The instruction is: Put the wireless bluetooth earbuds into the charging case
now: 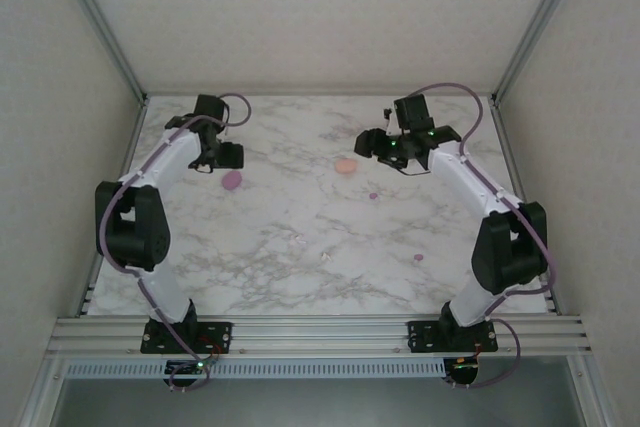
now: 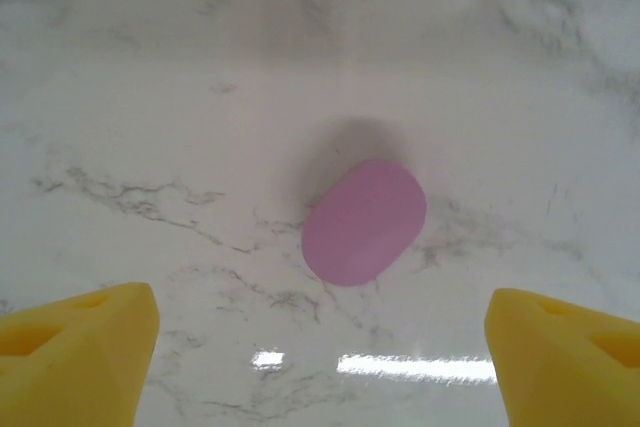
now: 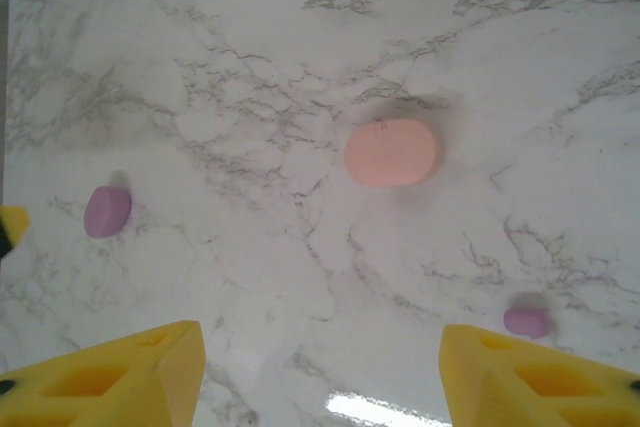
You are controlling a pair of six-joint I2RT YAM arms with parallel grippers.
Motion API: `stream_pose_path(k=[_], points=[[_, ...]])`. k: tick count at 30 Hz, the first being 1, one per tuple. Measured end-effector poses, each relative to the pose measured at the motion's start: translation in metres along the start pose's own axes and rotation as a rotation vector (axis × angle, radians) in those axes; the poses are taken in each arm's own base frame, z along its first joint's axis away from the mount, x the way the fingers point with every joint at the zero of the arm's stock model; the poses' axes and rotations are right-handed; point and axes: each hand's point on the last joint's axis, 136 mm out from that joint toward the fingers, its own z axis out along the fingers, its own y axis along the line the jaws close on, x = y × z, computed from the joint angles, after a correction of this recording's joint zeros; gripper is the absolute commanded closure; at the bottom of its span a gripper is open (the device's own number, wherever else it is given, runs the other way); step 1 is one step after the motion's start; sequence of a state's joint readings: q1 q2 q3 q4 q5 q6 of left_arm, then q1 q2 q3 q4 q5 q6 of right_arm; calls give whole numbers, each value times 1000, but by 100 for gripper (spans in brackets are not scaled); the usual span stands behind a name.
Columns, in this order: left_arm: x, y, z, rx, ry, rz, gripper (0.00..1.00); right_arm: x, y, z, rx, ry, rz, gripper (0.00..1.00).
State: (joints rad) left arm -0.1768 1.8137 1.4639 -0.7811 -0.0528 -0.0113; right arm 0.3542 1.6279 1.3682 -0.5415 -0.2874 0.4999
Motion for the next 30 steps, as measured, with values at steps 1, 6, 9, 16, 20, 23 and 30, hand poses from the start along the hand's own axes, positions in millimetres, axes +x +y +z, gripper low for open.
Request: stream_pose_path(k=[1,6,9,16,20,23,30], points=[[4,-2,4,9,25,39,16,0,1,-4,-3,-5,-2,36],[16,-5,23,23,108,172,17,-1,6,-18,-6,-28,-9,36],[21,-5,35,30,148,230,22,0,5,-18,-3,-22,-6,36],[32,-8,65,53,235,314,28,12,-4,-12,14,10,15,36],[35,-7,72,55,253,332,32,16,-7,-10,20,21,26,36],[31,-5,72,56,244,342,36,16,-7,-10,20,20,25,36],[26,-5,75,57,243,354,47,17,-8,-10,22,22,27,36]])
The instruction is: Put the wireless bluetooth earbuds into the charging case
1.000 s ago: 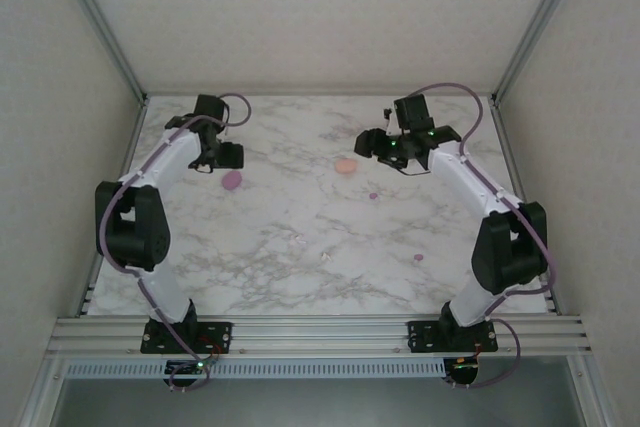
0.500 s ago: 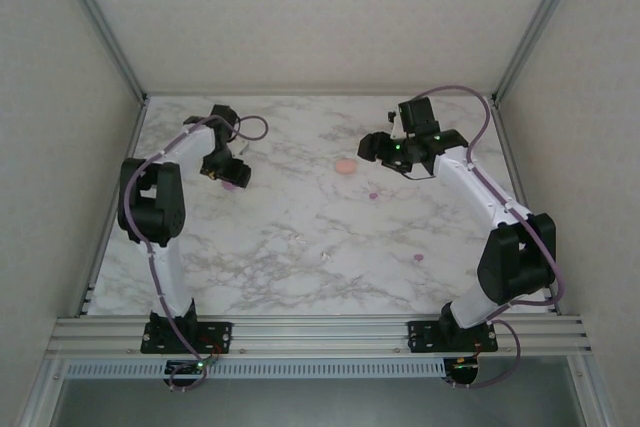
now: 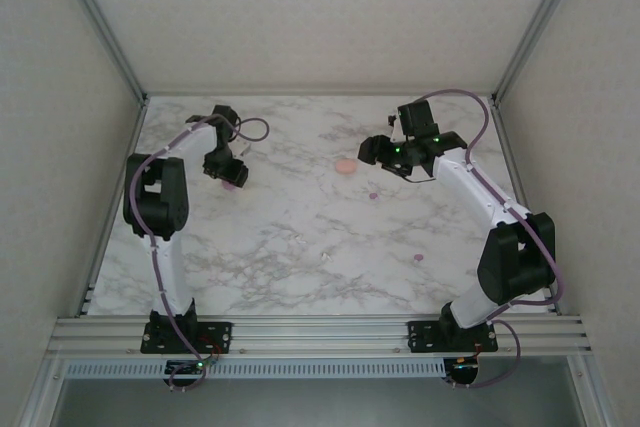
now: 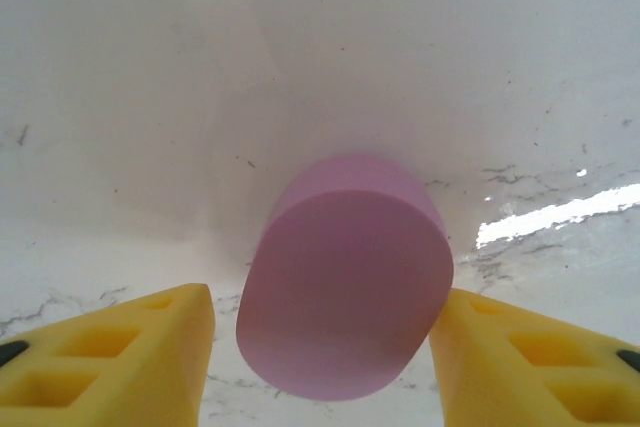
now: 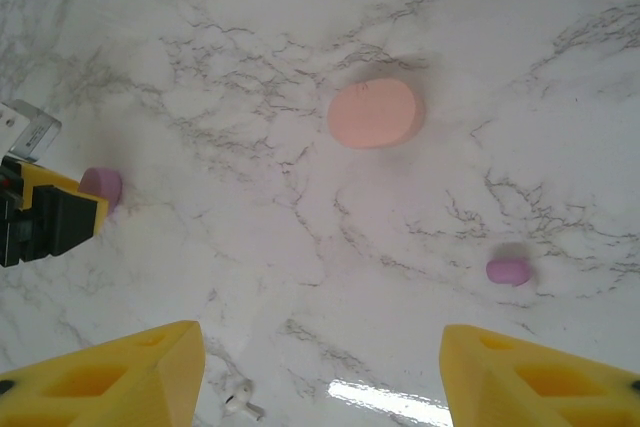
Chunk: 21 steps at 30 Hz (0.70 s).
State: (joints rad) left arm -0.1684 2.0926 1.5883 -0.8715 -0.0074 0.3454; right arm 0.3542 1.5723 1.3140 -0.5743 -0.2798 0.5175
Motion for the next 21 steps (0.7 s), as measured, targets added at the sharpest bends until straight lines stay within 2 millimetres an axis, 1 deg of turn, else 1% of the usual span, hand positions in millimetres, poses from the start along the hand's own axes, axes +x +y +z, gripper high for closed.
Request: stream_pose_path(k=[5,12,13,15,17,18,20,21], points=[[3,-1,7,6,22,1,51,2,-1,0,5,8,6,35],[5,-2,6,10,27,9,70,6,-4,1,14,21,13,35],[4,-2,6,12,25,10,72,7,-5,2,15,22,15,35],[5,-5,5,26,18,6,72,7,-6,2,18,22,21,35],[6,-11,-1,56,-2,-3,72,7,-6,2,21,20,27,36],[6,-16,-7,75,-22,-6,73,6,-6,2,21,19,30,36],[3,-27,-30,108,-90,-4,73,6,-6,2,18,18,39,36],[-1,-34,-45,121,-137,2,73,5,-5,2,11,16,47,36]])
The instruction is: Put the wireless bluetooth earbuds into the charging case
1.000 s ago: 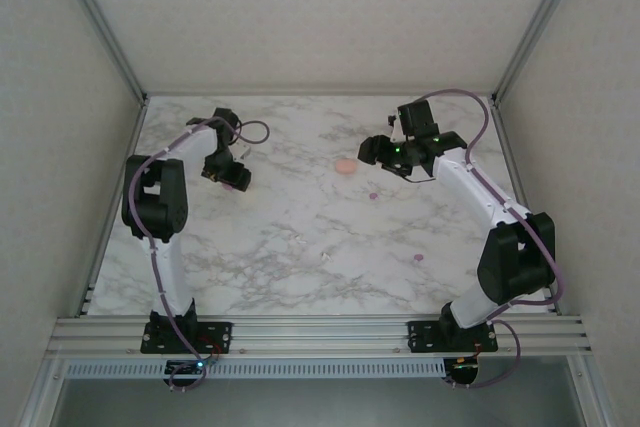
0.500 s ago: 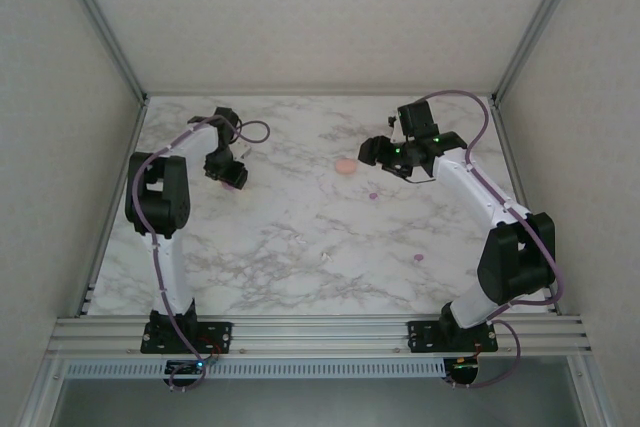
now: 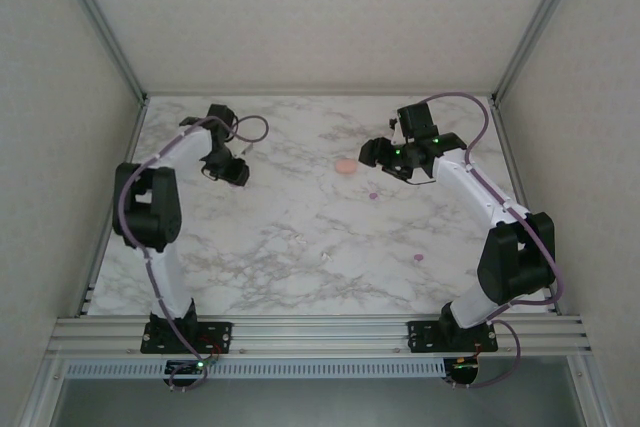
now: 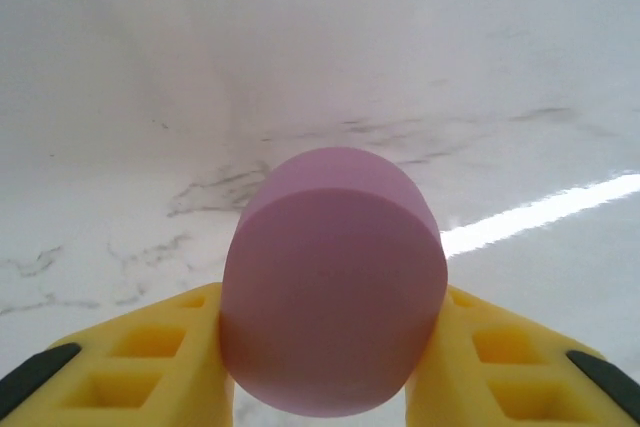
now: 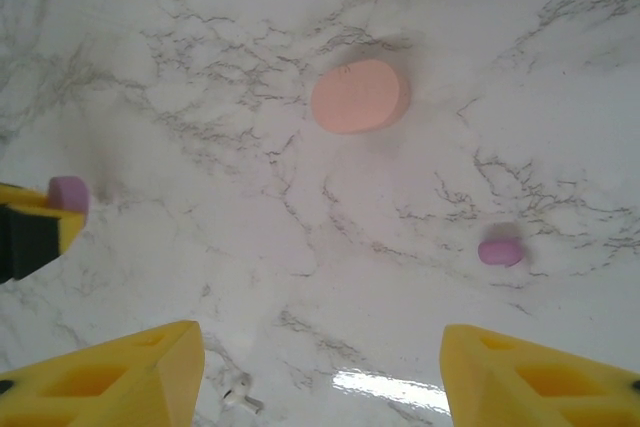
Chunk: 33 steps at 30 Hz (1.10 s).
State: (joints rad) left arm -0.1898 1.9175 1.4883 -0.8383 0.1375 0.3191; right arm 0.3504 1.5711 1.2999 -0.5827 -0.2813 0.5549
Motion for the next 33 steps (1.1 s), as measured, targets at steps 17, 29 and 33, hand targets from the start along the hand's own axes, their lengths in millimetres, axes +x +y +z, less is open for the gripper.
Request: stream_pose_path(k=[17,29,33], points=[[-51,-210,-161,305,-589,575,78,-15,69,-69,-388,-69,-11,42],[-51,-232,-173,319,-628,694,78,6,135,-88,-592,50,-157,45],[-54,-235,-181,317,-647,704,77,11,145,-80,-595,96,-177,46]])
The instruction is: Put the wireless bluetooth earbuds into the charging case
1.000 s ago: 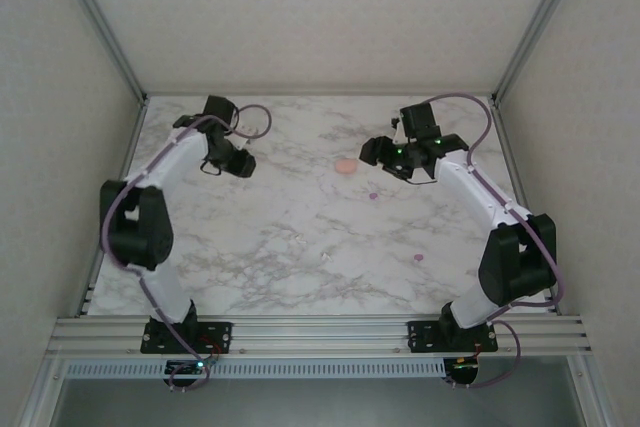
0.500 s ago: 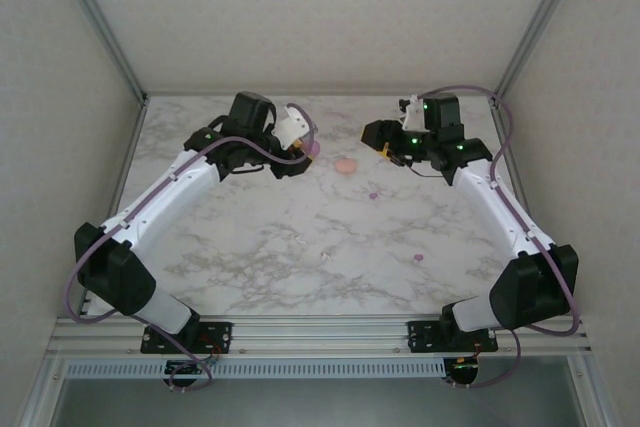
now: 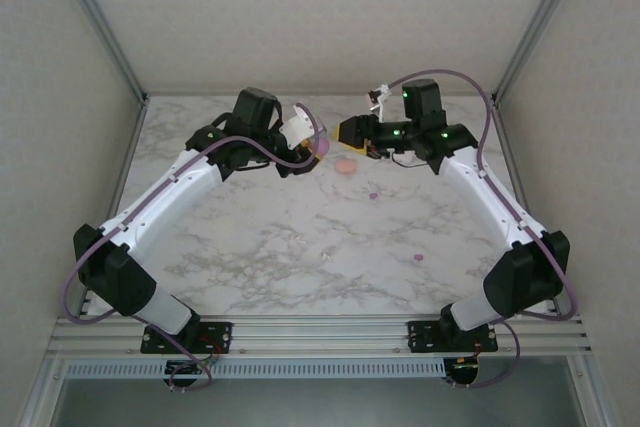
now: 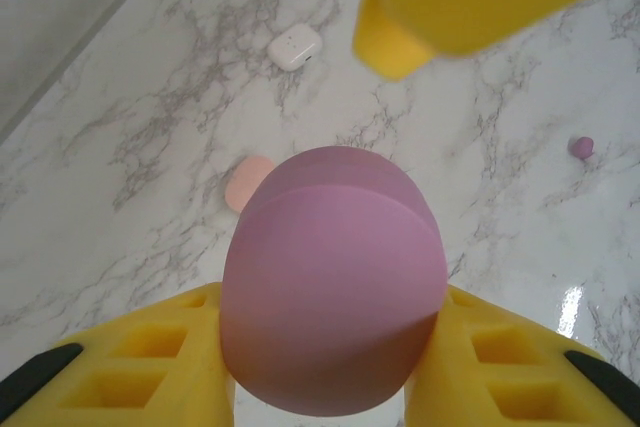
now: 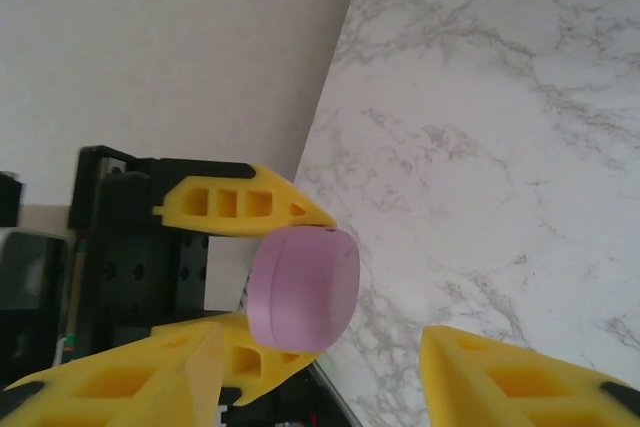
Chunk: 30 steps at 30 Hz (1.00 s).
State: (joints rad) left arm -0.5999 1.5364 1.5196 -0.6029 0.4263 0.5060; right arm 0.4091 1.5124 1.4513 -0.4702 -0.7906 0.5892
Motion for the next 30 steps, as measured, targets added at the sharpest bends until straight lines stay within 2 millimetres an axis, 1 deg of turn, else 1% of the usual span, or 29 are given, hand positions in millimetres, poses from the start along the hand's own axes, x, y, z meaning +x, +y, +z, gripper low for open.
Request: stream_pose_path(k=[4,7,15,18,25,27,30], points=[[1,-1,0,2,3,5,77,6,-4,12,2,43,16,45],[1,-1,0,2,6,11,76,12,-2,19,-14,72,20,44],[2,-2,-1,8,15,9,76,12,2,22,-32,87,16,44],[2,-3,0,10,17,9,76,12,3,27,-38,99,16,46],[4,-4,1,12,26,12,75,17,-1,37,-26,143,32,55],[6,-4,1,10,32,10,74,17,-1,38,-23,150,32,61],[8,-4,3,9,44,9,69,18,0,39,-19,157,27,72]])
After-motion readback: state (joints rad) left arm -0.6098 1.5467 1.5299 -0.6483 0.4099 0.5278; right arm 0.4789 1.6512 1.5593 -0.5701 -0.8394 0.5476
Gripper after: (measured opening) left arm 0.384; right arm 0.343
